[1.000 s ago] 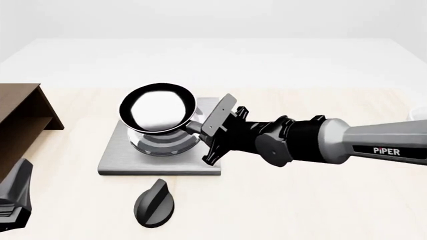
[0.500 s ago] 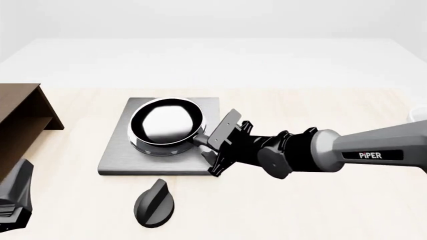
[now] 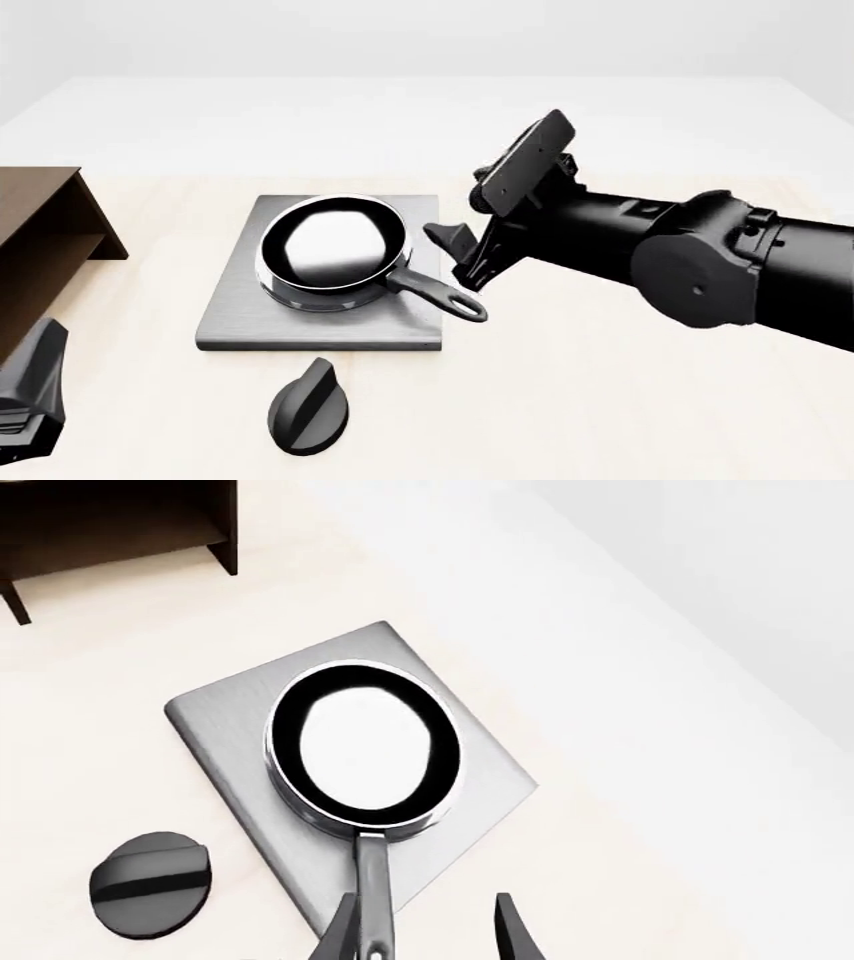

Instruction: Turn on the stove and put the frying pan on it.

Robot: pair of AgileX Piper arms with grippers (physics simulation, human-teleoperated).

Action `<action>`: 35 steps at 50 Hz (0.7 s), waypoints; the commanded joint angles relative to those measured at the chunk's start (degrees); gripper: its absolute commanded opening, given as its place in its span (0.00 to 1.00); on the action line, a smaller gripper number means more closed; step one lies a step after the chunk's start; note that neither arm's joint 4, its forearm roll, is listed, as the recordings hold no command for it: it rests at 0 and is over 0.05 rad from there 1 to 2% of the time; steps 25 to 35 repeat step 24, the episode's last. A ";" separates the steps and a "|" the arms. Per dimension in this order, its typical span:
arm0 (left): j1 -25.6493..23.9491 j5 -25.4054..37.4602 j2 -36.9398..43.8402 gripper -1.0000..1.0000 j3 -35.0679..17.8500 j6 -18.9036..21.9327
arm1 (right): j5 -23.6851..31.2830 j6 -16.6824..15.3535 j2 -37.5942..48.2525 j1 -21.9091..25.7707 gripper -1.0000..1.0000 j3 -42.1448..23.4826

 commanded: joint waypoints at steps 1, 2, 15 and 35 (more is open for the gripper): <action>0.19 0.20 0.00 1.00 -0.25 0.17 | 1.23 0.75 -22.95 -4.65 1.00 10.54; 0.45 0.19 0.00 1.00 -0.25 0.51 | -0.77 2.44 -30.75 -7.81 1.00 15.81; -0.12 0.11 0.00 1.00 -0.36 1.76 | 1.73 3.97 -48.85 -13.51 1.00 27.63; -0.12 0.11 0.00 1.00 -0.36 1.76 | 1.73 3.97 -48.85 -13.51 1.00 27.63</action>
